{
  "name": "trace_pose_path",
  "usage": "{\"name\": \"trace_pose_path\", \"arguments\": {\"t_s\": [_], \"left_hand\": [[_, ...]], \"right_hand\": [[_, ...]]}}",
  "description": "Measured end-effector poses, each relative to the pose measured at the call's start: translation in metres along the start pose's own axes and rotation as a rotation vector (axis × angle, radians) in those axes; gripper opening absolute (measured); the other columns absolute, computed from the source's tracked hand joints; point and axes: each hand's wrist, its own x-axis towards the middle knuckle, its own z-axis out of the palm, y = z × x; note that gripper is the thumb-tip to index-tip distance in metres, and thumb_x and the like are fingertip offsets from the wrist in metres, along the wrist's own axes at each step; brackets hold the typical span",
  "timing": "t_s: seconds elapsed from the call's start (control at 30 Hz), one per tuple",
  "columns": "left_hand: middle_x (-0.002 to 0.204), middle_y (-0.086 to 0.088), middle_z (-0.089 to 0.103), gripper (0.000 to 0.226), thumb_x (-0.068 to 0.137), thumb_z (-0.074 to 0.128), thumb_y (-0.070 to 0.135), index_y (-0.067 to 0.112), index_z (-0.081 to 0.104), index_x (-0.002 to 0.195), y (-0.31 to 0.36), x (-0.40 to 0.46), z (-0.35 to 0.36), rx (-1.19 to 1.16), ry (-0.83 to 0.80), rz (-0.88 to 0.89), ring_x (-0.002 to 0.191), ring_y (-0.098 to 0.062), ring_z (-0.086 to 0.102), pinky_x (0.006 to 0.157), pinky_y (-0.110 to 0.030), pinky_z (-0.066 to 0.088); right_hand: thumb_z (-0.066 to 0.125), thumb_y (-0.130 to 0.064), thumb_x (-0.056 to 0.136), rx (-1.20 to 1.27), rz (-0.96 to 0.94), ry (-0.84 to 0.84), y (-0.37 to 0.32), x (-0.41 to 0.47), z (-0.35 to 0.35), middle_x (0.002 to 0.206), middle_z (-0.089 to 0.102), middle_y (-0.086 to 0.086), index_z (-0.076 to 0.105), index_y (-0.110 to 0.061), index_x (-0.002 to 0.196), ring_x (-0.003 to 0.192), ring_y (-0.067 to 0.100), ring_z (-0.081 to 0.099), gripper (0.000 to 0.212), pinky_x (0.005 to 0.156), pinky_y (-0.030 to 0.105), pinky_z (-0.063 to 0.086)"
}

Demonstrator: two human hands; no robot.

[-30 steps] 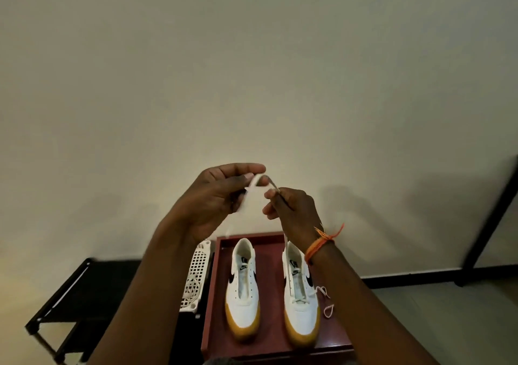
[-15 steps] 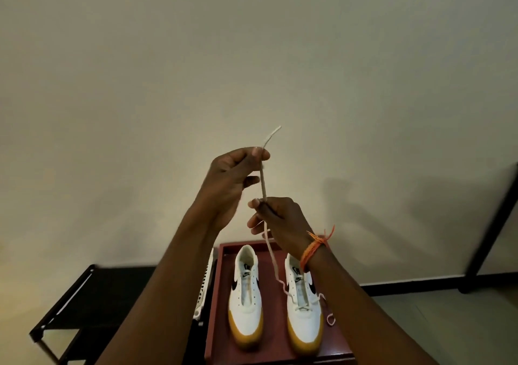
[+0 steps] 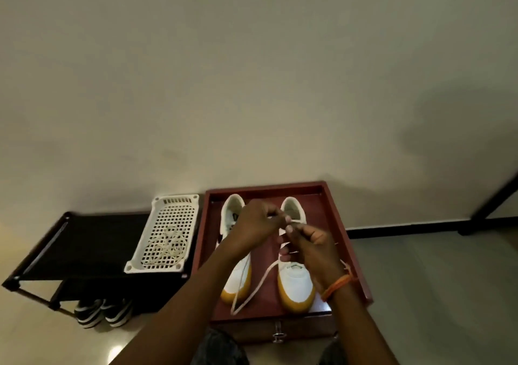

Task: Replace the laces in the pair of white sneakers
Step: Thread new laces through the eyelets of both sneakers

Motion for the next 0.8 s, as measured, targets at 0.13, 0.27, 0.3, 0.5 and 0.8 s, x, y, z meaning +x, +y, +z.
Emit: {"name": "trace_pose_path", "arguments": {"t_s": [0.13,0.27,0.3,0.5,0.8], "left_hand": [[0.059,0.015,0.064,0.022,0.088,0.066,0.018,0.024,0.071,0.067,-0.044,0.027,0.037,0.029,-0.091,-0.129,0.058,0.006,0.056,0.061,-0.016,0.041],[0.065,0.003,0.071,0.016,0.088,0.062,0.014,0.009,0.072,0.078,-0.086,0.044,0.065,0.067,-0.141,-0.195,0.056,-0.003,0.061,0.057,-0.014,0.043],[0.069,0.001,0.072,0.015,0.089,0.061,0.012,0.008,0.073,0.082,-0.095,0.047,0.071,0.05,-0.166,-0.205,0.056,-0.006,0.062,0.056,-0.015,0.044],[0.077,0.006,0.076,0.011,0.089,0.072,0.026,0.019,0.081,0.09,-0.141,0.043,0.099,0.029,-0.161,-0.137,0.068,-0.005,0.068,0.064,-0.028,0.054],[0.087,0.01,0.076,0.012,0.089,0.071,0.027,0.023,0.08,0.097,-0.15,0.045,0.108,0.189,-0.042,0.04,0.076,-0.003,0.068,0.069,-0.021,0.053]], "right_hand": [[0.066,-0.003,0.088,0.032,0.053,0.147,0.043,0.023,-0.025,0.082,0.071,0.019,0.07,-0.001,0.1,0.062,0.025,0.066,0.013,0.056,0.03,0.056],[0.068,0.002,0.086,-0.011,0.076,0.233,0.082,0.04,-0.052,0.083,0.073,0.018,0.071,-0.003,0.095,0.058,0.021,0.063,0.011,0.048,0.027,0.052],[0.067,0.003,0.086,-0.042,0.086,0.224,0.093,0.045,-0.057,0.081,0.073,0.019,0.072,-0.003,0.093,0.058,0.022,0.063,0.01,0.048,0.027,0.052],[0.065,-0.001,0.09,-0.344,0.006,0.184,0.13,0.066,-0.075,0.072,0.071,0.007,0.071,-0.011,0.086,0.056,0.017,0.065,0.013,0.053,0.027,0.054],[0.068,-0.012,0.089,-0.773,-0.296,0.046,0.13,0.079,-0.095,0.085,0.071,-0.001,0.074,-0.013,0.089,0.079,0.006,0.064,0.006,0.072,0.016,0.052]]}}
